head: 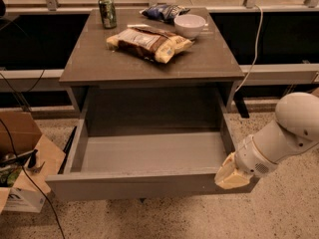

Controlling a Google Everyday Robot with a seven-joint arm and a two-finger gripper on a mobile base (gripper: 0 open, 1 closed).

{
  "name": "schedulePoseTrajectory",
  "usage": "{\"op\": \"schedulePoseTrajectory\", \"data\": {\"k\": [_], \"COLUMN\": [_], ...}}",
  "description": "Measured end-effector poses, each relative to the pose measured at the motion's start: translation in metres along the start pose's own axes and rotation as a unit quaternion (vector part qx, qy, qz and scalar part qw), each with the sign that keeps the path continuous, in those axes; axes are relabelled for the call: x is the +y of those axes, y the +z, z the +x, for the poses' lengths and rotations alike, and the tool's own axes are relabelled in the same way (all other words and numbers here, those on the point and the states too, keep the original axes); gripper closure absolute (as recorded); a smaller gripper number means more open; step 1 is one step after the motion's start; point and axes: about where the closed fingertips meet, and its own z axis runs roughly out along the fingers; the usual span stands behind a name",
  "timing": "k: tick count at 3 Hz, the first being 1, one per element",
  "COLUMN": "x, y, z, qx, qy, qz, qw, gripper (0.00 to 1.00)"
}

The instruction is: Close top drawer

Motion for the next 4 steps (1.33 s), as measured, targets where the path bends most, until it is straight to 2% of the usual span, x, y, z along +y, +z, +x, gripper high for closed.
{"op": "schedulePoseTrajectory", "data": {"k": [1, 2, 3, 4], "x": [-0.0079, -0.0099, -0.0094, -0.0131], "y": [0.0064, 0.0080, 0.0088, 0.0123], "z": [-0.0051, -0.0079, -0.0084, -0.0063], "qx": [-0.011, -0.015, -0.014, -0.009], "qy": [-0.005, -0.008, -0.008, -0.006], "qz": [0.022, 0.024, 0.023, 0.030], "qw": [0.9997, 0.9996, 0.9996, 0.9995], "gripper": [1.00, 1.00, 0.81, 0.83]}}
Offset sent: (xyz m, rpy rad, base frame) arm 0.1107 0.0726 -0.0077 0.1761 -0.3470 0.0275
